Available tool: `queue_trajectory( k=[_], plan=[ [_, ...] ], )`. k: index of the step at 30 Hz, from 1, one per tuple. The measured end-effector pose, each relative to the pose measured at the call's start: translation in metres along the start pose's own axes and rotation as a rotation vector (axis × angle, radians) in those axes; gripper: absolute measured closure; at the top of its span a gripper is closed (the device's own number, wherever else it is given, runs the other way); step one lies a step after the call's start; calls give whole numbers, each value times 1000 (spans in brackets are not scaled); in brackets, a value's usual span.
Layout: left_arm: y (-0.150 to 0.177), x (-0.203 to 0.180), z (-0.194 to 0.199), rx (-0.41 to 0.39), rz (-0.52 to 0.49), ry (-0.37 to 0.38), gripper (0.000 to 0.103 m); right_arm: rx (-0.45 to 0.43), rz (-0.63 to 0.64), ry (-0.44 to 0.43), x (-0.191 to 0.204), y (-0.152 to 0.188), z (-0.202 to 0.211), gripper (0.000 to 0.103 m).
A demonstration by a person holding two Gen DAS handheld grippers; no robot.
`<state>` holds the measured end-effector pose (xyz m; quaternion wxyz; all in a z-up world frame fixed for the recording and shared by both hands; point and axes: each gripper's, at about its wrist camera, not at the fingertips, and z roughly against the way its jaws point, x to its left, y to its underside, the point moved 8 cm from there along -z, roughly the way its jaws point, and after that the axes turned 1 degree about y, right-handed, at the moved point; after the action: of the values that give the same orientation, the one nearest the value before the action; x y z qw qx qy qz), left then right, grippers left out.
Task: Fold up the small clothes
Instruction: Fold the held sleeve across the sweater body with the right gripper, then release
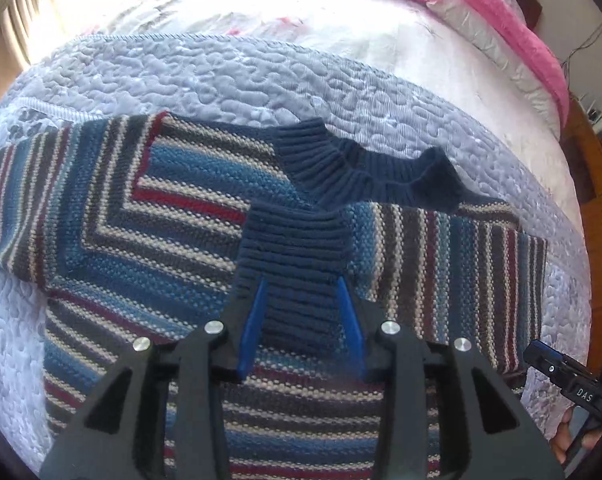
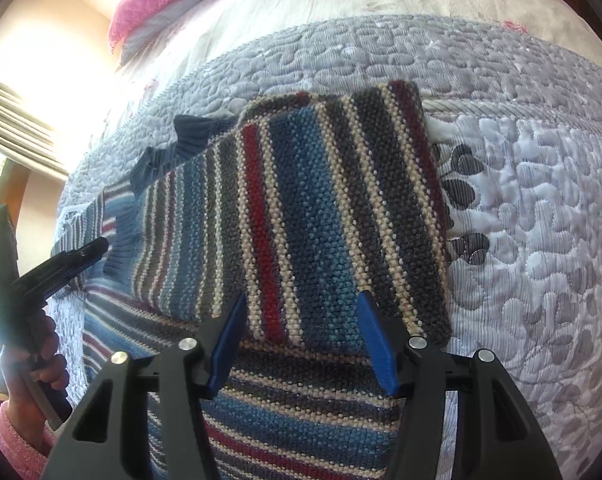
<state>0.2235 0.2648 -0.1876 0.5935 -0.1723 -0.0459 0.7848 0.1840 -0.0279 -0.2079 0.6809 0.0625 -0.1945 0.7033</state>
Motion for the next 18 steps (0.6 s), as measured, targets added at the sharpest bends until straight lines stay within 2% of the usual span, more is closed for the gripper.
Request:
queue_trajectory(
  k=[3,9,11,12,13,17,18],
  plan=[
    [10,5,-29,70,11,-15,67,29,-8,22,-8,7,-17,46],
    [9,6,-33,70,-19,6,66,38,25,84,-6,8,-19,44],
    [9,11,-22,61,-7,20,59,14,39,97,3,7,-12,43],
    [8,16,-15,46,-3,14,48,3,48,98,10,6,-9,43],
    [8,24,-7,29,-1,3,41,-4,56,100,14,6,-6,43],
    [11,69,16,16,38,-35,36,-16,109,114,45,4,-5,43],
    [12,87,22,18,61,-45,33,-16,117,112,53,4,-6,40]
  ],
)
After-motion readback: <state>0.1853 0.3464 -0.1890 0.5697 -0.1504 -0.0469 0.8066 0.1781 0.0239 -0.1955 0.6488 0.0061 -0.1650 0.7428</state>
